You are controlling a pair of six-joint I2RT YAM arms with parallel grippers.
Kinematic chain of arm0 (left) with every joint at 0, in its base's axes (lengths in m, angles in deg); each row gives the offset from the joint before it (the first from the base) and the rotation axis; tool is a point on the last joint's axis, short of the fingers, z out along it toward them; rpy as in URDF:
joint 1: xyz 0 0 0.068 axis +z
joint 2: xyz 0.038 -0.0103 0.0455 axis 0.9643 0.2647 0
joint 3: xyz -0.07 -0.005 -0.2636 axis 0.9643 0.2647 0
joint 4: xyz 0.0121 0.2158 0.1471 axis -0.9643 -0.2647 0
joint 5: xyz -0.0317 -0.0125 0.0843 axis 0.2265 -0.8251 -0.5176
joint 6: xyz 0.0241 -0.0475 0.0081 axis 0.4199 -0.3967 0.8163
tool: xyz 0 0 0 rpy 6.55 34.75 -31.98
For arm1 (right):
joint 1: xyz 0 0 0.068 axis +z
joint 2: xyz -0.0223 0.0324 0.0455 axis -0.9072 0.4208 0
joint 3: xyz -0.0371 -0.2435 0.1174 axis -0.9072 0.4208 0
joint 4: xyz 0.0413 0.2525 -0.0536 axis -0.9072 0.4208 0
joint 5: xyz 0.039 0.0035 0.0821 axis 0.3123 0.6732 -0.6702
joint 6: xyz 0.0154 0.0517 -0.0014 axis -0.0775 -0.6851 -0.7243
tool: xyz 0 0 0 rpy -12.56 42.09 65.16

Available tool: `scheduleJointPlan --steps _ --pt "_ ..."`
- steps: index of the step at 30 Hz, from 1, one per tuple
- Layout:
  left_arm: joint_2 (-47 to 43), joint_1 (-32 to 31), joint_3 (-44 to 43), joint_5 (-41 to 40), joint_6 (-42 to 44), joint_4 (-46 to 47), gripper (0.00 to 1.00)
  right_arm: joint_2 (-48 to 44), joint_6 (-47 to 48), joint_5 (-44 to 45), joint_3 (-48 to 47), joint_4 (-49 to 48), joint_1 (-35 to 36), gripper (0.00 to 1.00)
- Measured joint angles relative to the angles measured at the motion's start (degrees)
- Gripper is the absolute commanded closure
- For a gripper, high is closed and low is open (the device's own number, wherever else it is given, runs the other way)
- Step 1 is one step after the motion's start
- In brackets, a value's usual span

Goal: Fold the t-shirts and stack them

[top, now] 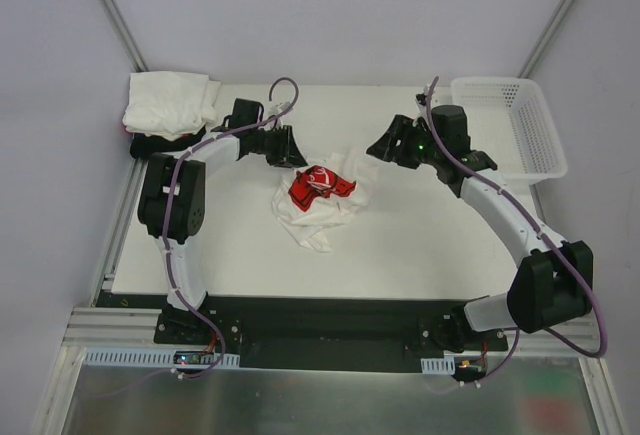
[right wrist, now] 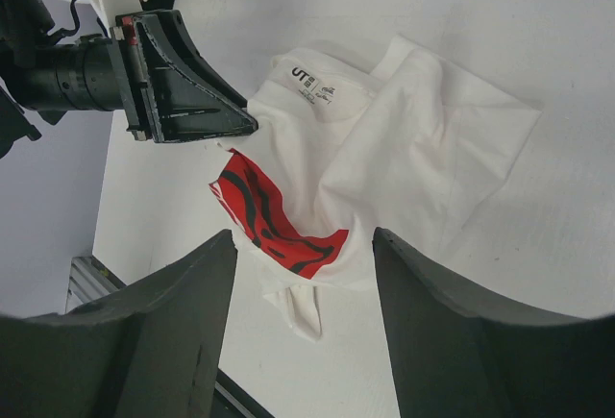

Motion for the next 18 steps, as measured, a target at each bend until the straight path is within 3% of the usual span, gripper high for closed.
scheduleJointPlan --steps 1,2,12,18 --pt "0.0 0.0 0.0 0.0 -0.2 -0.1 0.96 0.0 -0.1 0.0 0.0 0.0 -0.2 0.38" --pt "0.0 0.0 0.0 0.1 -0.3 0.0 1.0 0.0 -0.2 0.0 0.0 0.0 -0.4 0.38" --pt "0.9 -0.2 0.0 -1.9 -1.5 -0.4 1.0 -0.8 -0.4 0.2 0.0 0.0 -2.3 0.38" --pt "0.5 -0.5 -2.9 -9.6 -3.2 -1.2 1.0 0.9 -1.0 -0.5 1.0 -1.6 -2.3 0.38"
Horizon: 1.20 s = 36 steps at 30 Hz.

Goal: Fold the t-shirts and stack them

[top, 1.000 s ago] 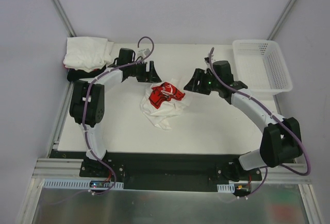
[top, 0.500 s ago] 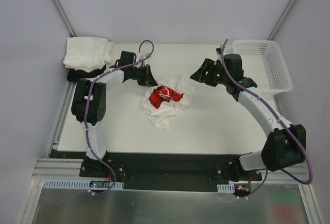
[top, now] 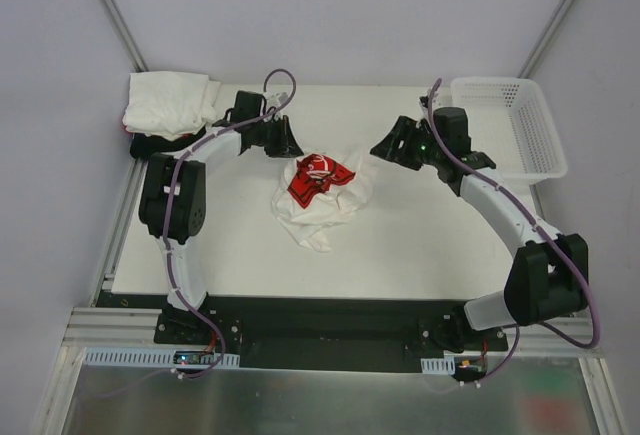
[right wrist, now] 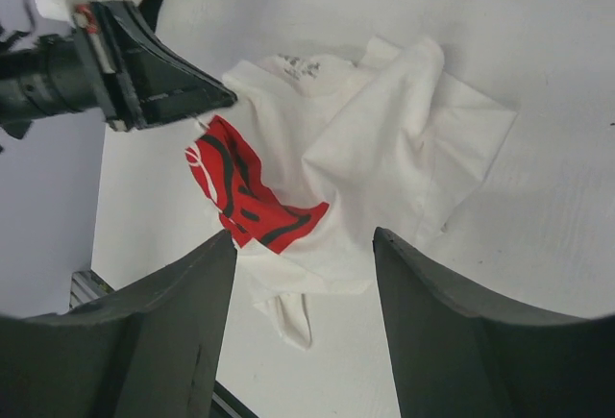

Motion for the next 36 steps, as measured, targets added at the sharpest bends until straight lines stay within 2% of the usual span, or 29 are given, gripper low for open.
scheduleJointPlan --steps 13,22,36 --pt "-12.5 -0.3 -10.1 -17.3 -0.7 -1.2 1.0 7.8 -0.5 -1.4 2.2 -1.8 0.2 0.38" --pt "-17.4 -0.3 -16.8 -21.9 -0.2 -2.5 1.0 12.2 -0.7 -2.3 2.2 -3.3 1.7 0.38" --pt "-20.1 -0.3 -27.1 -27.0 5.5 -11.6 1.0 19.6 -0.4 -3.0 -2.7 -3.3 7.0 0.37"
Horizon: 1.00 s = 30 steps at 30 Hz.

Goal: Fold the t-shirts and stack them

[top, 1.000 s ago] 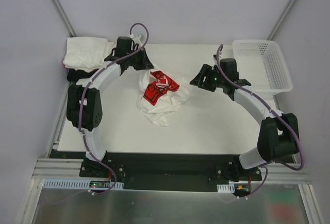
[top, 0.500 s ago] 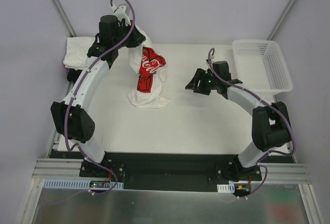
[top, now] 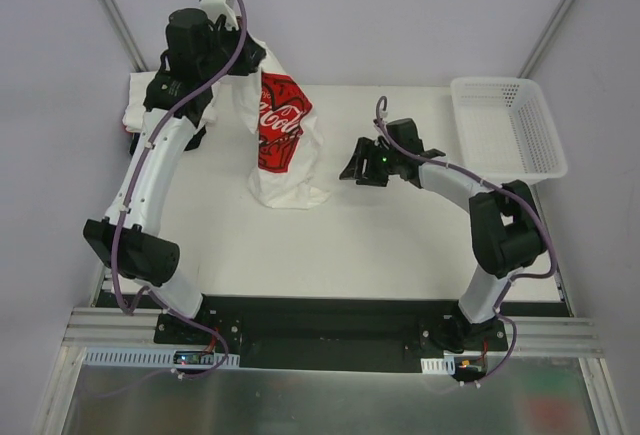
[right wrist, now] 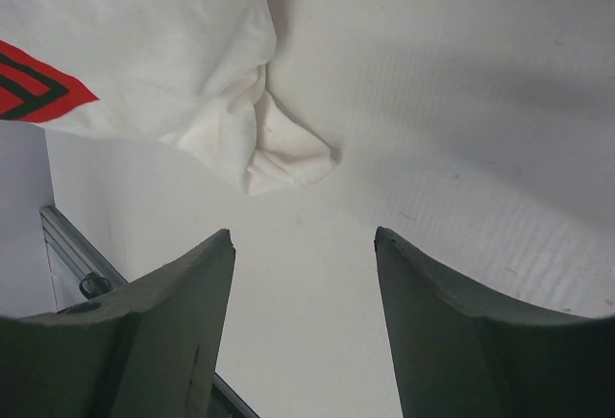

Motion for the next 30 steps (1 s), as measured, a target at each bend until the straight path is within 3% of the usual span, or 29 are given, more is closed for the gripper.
scheduleJointPlan --steps 14,30 --pt "-12.5 0.0 -1.8 -5.2 4.5 -3.5 1.0 4.2 0.3 -0.2 -3.2 0.5 4.8 0.37" --pt "-12.4 0.0 0.7 -6.1 4.8 -4.9 1.0 11.2 -0.3 -1.0 -12.6 0.0 8.3 0.37"
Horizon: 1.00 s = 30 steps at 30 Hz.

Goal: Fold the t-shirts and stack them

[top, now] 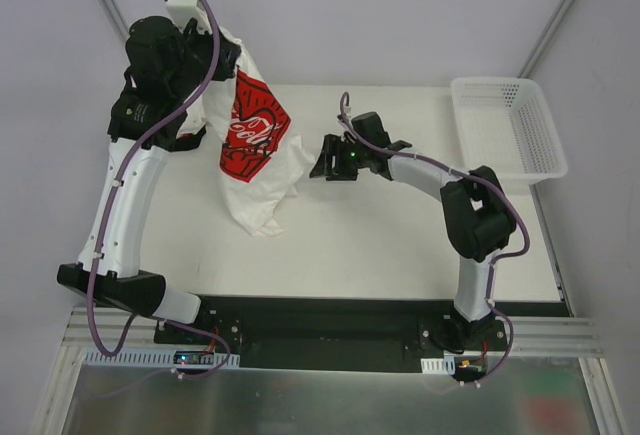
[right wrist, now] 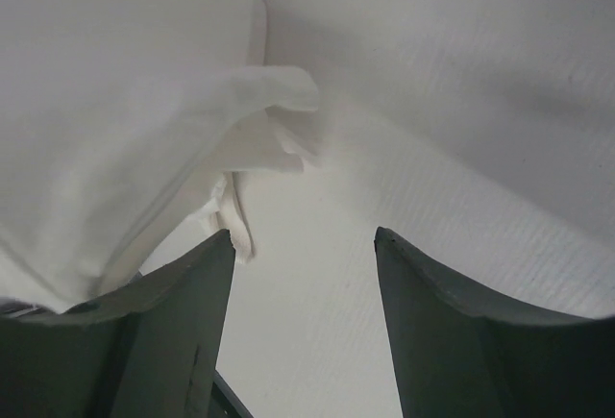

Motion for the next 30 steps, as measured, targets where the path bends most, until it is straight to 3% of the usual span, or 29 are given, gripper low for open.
scheduleJointPlan --steps 14,19,30 --pt "3.6 0.0 -0.4 -1.3 1.1 0.1 1.0 0.1 -0.4 -0.2 -1.4 0.0 10.4 0.37" --pt "3.6 0.0 -0.5 -1.3 1.5 0.1 1.0 2.3 -0.2 0.0 -6.5 0.0 10.6 0.37" --pt "3.3 0.0 -0.5 -1.4 1.7 0.0 1.0 17.6 1.2 0.4 -23.4 2.0 8.6 0.37"
